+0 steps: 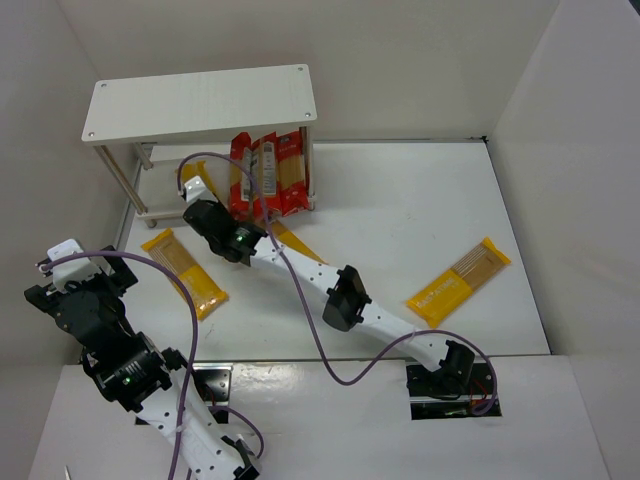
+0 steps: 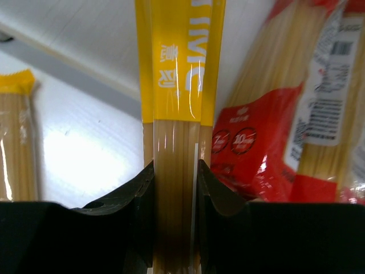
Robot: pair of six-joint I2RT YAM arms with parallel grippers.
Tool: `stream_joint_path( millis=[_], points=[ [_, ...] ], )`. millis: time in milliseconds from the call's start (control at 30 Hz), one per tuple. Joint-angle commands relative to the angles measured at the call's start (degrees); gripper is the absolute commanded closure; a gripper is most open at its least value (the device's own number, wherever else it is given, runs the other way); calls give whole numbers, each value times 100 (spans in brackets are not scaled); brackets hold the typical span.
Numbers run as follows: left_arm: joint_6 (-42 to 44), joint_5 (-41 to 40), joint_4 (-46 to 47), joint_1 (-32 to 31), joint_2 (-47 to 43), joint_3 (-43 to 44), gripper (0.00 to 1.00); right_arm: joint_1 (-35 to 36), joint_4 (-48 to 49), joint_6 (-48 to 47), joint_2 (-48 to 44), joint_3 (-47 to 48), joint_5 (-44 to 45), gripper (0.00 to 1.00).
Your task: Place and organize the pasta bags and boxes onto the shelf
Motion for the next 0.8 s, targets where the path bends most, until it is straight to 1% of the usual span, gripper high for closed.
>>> stream_joint_path(
  millis=[0, 233, 533, 767],
  points=[
    [-72, 30, 203, 57, 29, -21, 0, -16, 1463, -324, -217, 402, 657, 100],
    [-72, 30, 203, 110, 29, -21, 0, -69, 2042, -526, -103, 402, 868, 100],
    [-72, 30, 203, 110, 82, -21, 0, -174, 3001, -1132, 248, 402, 1166, 100],
    [-72, 30, 203, 163, 82, -21, 0, -446, 3370, -931, 301, 402, 1167, 100]
  ],
)
